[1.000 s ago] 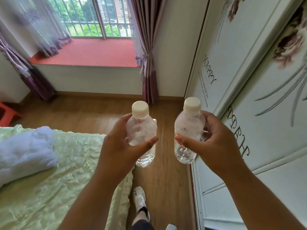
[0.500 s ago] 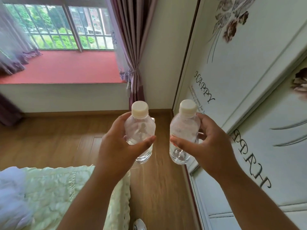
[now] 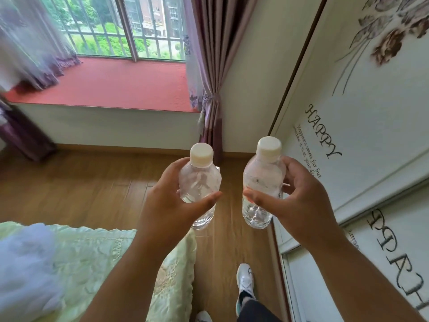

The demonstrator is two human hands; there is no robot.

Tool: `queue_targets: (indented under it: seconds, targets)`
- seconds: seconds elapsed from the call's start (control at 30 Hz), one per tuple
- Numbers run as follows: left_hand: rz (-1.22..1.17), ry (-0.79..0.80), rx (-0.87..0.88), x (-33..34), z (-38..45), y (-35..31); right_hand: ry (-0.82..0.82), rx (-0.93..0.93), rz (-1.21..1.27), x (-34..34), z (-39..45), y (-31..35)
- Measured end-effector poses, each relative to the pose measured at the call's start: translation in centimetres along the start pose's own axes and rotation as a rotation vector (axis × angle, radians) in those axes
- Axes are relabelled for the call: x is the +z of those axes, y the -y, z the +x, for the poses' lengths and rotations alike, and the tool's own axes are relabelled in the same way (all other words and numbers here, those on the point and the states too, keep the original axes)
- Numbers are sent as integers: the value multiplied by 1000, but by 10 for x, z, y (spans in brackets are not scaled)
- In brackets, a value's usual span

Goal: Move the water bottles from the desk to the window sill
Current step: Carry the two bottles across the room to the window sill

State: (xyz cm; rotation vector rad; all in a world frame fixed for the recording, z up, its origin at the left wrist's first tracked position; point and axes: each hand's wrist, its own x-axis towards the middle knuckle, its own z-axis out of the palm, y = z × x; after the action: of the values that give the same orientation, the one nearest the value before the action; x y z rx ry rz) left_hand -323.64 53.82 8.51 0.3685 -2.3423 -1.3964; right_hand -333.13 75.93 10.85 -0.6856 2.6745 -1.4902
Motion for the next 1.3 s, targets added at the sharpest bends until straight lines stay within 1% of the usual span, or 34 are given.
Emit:
queue_targets:
  seconds: [0.2,0.33,0.53,0.73,1.0,1.3]
  targets:
    - [48,-84,-22,-8,32,8,85,-42,81,18,50,-4]
    - [76,-155,-31,-5,64,6,139,-89,133,23,99,-8]
    - [96,-215,-74,14,128,-4,192,-118,146,20,185,-30]
    - [110,-267,-113,41,180,-5,257,-127,175,17,252,-55]
    - [62,-338,-203,65,210,2,357,-126,217,22,308,-75]
    - [35,-363,-245,49,253,28,426,-115,221,57,353,-71]
